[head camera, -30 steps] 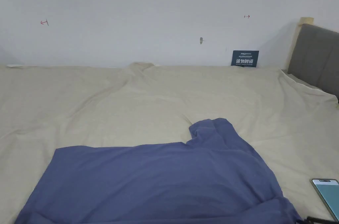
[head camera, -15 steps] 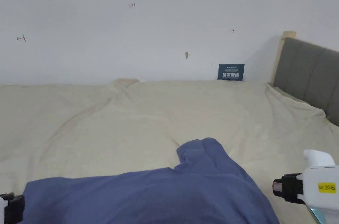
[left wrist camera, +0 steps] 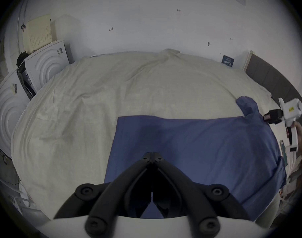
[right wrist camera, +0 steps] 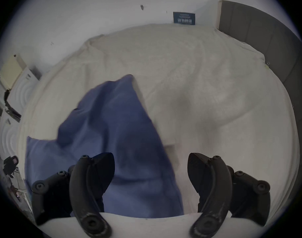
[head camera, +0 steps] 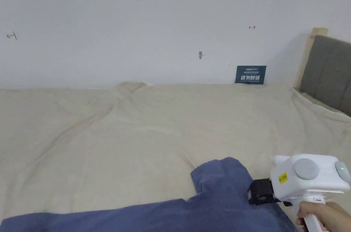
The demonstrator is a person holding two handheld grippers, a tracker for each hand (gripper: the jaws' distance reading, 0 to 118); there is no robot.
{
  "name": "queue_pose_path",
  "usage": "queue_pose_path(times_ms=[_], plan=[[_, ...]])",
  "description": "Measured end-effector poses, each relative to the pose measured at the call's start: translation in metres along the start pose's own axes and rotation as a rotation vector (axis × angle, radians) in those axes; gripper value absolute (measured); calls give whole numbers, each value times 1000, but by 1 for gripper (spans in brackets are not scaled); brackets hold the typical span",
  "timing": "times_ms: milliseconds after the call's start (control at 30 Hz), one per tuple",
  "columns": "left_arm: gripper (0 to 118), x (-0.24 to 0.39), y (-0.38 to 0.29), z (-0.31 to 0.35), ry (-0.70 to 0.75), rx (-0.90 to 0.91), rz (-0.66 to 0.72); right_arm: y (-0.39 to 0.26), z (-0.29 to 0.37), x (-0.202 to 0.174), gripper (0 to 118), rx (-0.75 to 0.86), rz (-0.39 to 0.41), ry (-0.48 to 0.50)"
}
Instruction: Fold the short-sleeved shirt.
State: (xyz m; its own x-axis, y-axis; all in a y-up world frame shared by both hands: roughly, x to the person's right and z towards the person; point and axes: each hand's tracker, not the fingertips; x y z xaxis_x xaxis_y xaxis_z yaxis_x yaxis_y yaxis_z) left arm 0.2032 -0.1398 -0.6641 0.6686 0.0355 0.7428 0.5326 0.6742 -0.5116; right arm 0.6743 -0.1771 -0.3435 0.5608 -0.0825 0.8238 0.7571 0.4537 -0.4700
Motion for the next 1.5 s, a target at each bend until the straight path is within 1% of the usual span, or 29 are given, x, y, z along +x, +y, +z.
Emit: queue_pose_path(times_ms=[67,100,133,167,200,233,267,333,400,433,533,567,600,633,667,700,733,767,833,933,1000,1133,1233,1300,1333,1400,1433,1467,1500], plan=[[0,1,-2,-5,2,-16,-12,5,-17,-1,90,-32,44,-4],[0,0,-4,-6,1,-26,-19,5,-24,-3,89,-72,60,-34],[0,0,-5,-8,2,-32,-19,3,-22,-6,89,-47,70,-38],[0,0,-5,-9,2,-37,-21,2,-18,-8,81,-35,79,-44],[0,0,-6,-10,3,-41,-22,2,-13,-10,68,-21,111,-44],[0,-2,-6,-11,6,-45,-20,4,-10,-10,48,-15,132,-63],[0,-2,-6,-12,8,-49,-18,6,-8,-8,1,-14,132,-59],[0,-3,-7,-12,11,-49,-11,9,-6,-2,0,-28,68,-15],[0,-5,-7,-11,9,-50,-7,15,-7,0,0,-30,86,-22],[0,-5,-6,-10,9,-50,-4,7,4,-10,0,-24,81,-26],[1,-11,1,-9,12,-52,-8,8,24,-14,0,20,99,11],[18,-12,4,-9,11,-51,-12,9,29,-14,0,27,99,18],[48,-15,8,-9,11,-46,-9,10,34,-14,0,38,97,23],[87,-21,13,-12,-9,-46,5,11,39,-13,0,43,95,29],[87,-24,17,-16,-25,-55,16,11,42,-13,0,50,96,34],[99,-28,22,-25,-57,-100,20,3,56,-24,0,57,96,40],[116,-30,27,-34,-63,-140,10,2,58,-24,0,59,90,41],[116,-33,33,-40,-83,-69,15,0,60,-23,0,61,87,44],[116,-37,42,-62,-6,-139,10,-2,60,-23,0,69,91,52],[116,-53,64,-87,47,-186,-9,-8,61,-21,0,78,97,59],[116,-59,72,-103,69,-211,8,-7,58,-21,0,73,99,63],[115,-58,83,-134,74,-260,25,-7,51,-17,0,64,103,58],[108,-48,80,-143,58,-270,26,-7,46,-14,0,59,99,63],[107,-44,74,-151,68,-308,19,-10,44,-13,0,57,106,63],[106,-44,74,-146,66,-287,45,-11,45,-13,0,54,111,60],[86,-42,78,-137,70,-284,35,-9,42,-12,0,54,120,60],[73,-44,80,-133,64,-268,43,-10,42,-11,0,54,118,61],[43,-42,81,-129,70,-266,41,-11,43,-10,0,56,115,65],[19,-37,83,-124,78,-250,5,-9,43,-10,0,60,105,69]])
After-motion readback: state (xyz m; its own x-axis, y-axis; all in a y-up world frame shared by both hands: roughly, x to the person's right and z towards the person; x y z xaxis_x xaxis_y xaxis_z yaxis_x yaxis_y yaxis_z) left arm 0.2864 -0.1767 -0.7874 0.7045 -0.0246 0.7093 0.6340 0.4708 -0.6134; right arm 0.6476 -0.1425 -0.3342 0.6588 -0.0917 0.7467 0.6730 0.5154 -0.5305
